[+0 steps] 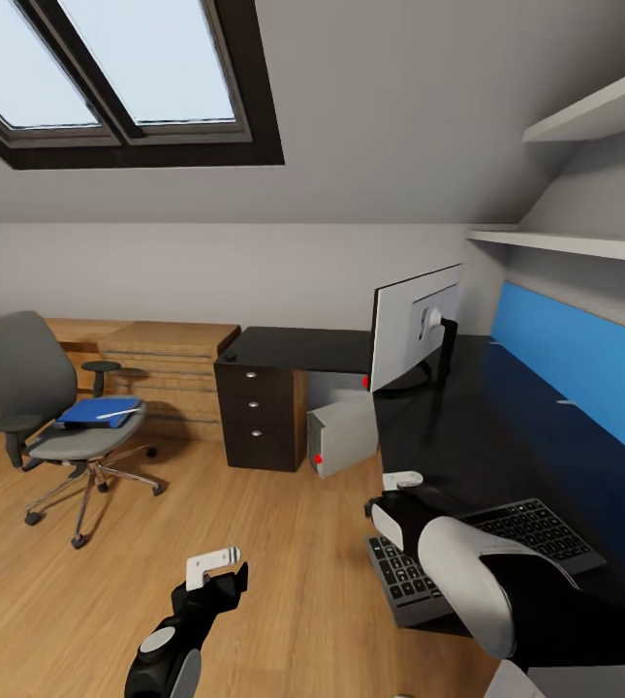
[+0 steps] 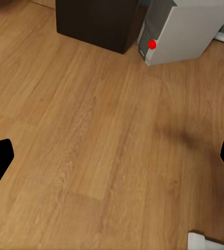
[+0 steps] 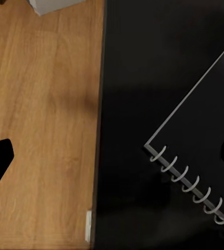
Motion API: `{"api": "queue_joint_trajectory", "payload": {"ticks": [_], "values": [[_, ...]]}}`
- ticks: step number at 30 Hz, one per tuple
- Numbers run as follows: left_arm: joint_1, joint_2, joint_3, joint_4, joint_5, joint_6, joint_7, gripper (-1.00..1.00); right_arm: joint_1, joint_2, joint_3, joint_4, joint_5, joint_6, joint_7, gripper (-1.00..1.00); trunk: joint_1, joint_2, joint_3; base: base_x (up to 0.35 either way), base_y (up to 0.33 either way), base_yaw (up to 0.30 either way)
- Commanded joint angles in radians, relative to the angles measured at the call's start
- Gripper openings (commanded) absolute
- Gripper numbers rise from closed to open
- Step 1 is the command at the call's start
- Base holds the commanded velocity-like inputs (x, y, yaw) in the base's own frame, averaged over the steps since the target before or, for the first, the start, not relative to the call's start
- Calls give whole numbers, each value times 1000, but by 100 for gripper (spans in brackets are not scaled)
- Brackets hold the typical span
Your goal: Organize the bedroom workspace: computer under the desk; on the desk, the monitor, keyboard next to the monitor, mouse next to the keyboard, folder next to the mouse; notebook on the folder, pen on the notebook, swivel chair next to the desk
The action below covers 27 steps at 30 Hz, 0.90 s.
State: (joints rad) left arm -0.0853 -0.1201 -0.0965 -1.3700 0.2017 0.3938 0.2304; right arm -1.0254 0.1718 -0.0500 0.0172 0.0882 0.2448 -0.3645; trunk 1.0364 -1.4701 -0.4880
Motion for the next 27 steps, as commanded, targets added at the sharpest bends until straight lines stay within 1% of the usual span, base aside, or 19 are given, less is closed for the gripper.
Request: {"api": "queue_joint_trajectory", "payload": {"ticks": [1,2,13,27], "values": [[-1,0,-2,-1,11,4,9,100,-1,1,-5,2,11,8,-3,100,0,-1,-1,1,0,0],[-1,0,-2,6,11,4,9,100,0,1,-5,3,12,24,-2,100,0,-1,-1,0,0,0],[-1,0,-2,11,10,2,9,100,1,2,-5,3,13,100,-3,100,0,-1,-1,0,0,0],[-1,0,-2,15,10,1,9,100,1,3,-5,4,12,117,-4,100,0,-1,-1,0,0,0]]}}
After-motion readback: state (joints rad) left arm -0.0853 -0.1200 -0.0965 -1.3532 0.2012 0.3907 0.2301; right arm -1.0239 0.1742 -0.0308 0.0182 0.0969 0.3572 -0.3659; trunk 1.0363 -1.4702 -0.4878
